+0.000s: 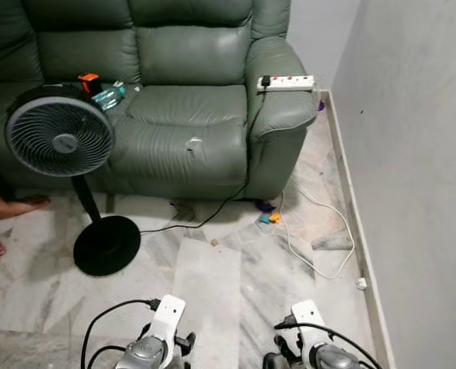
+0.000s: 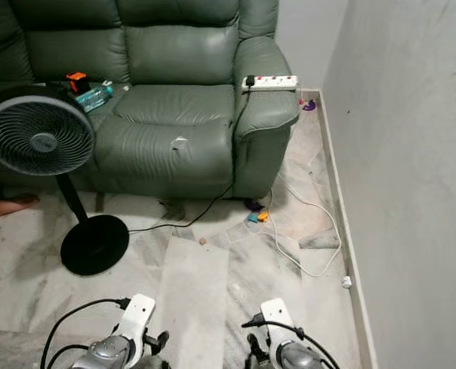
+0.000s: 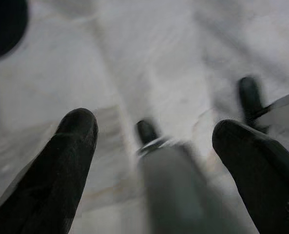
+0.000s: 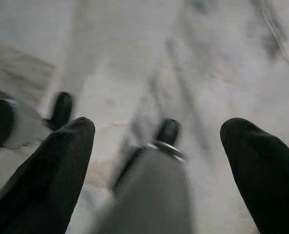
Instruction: Hang keys on a hook
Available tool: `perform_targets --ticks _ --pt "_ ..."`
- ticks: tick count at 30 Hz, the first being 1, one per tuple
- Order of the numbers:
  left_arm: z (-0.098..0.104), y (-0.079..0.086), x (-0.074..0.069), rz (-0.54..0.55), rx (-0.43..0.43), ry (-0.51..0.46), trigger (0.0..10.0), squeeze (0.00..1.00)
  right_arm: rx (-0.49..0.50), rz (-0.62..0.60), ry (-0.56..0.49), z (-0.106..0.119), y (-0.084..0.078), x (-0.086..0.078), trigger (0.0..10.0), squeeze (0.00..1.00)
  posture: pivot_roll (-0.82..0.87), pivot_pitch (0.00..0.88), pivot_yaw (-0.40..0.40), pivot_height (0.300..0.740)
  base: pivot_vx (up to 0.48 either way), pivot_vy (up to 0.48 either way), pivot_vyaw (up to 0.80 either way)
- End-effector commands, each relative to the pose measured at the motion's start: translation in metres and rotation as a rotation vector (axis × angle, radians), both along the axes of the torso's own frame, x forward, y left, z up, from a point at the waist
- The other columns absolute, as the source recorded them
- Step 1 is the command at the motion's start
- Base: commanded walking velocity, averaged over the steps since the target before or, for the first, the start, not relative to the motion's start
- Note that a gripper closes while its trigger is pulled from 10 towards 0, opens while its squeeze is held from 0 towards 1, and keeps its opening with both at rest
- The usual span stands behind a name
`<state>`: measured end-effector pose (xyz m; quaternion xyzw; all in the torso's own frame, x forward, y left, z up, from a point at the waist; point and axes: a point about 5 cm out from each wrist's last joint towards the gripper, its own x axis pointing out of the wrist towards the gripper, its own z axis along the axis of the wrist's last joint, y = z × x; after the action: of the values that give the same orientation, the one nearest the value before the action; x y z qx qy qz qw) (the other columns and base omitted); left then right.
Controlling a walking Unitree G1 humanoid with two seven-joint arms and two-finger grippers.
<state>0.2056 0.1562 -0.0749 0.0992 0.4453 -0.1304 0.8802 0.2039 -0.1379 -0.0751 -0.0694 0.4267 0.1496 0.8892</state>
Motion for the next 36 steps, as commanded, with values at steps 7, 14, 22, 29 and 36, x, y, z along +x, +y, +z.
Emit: perform_targets --ticks 7,14,22,29,36 --pt "-0.0032 0.0023 -0.0055 0.01 0.011 0.023 10.0 0.0 -0.002 -0.001 0.017 -0.0024 -0.0013 -0.0042 10.0 0.0 -0.04 0.174 0.019 0.74 0.0 0.48 0.0" --pt "-0.0039 0.0021 -0.0069 0.008 0.013 0.027 10.0 0.0 -0.002 0.0 0.018 -0.0025 -0.0014 -0.0044 10.0 0.0 -0.04 0.176 0.018 0.74 0.0 0.48 0.0" --pt "-0.0047 0.0008 -0.0081 0.009 0.012 0.033 10.0 0.0 -0.004 0.001 0.018 -0.0026 -0.0021 -0.0047 10.0 0.0 -0.05 0.178 0.016 0.74 0.0 0.48 0.0" --pt "-0.0033 -0.0003 -0.0062 -0.003 0.001 0.014 10.0 0.0 -0.006 0.004 0.017 -0.0025 -0.0019 -0.0044 10.0 0.0 -0.05 0.179 0.014 0.74 0.0 0.216 0.0" --pt "-0.0028 -0.001 -0.0055 -0.009 -0.011 0.014 10.0 0.0 -0.008 0.006 0.015 -0.0021 -0.0016 -0.0036 10.0 0.0 -0.05 0.18 0.013 0.74 0.0 0.0 0.0"
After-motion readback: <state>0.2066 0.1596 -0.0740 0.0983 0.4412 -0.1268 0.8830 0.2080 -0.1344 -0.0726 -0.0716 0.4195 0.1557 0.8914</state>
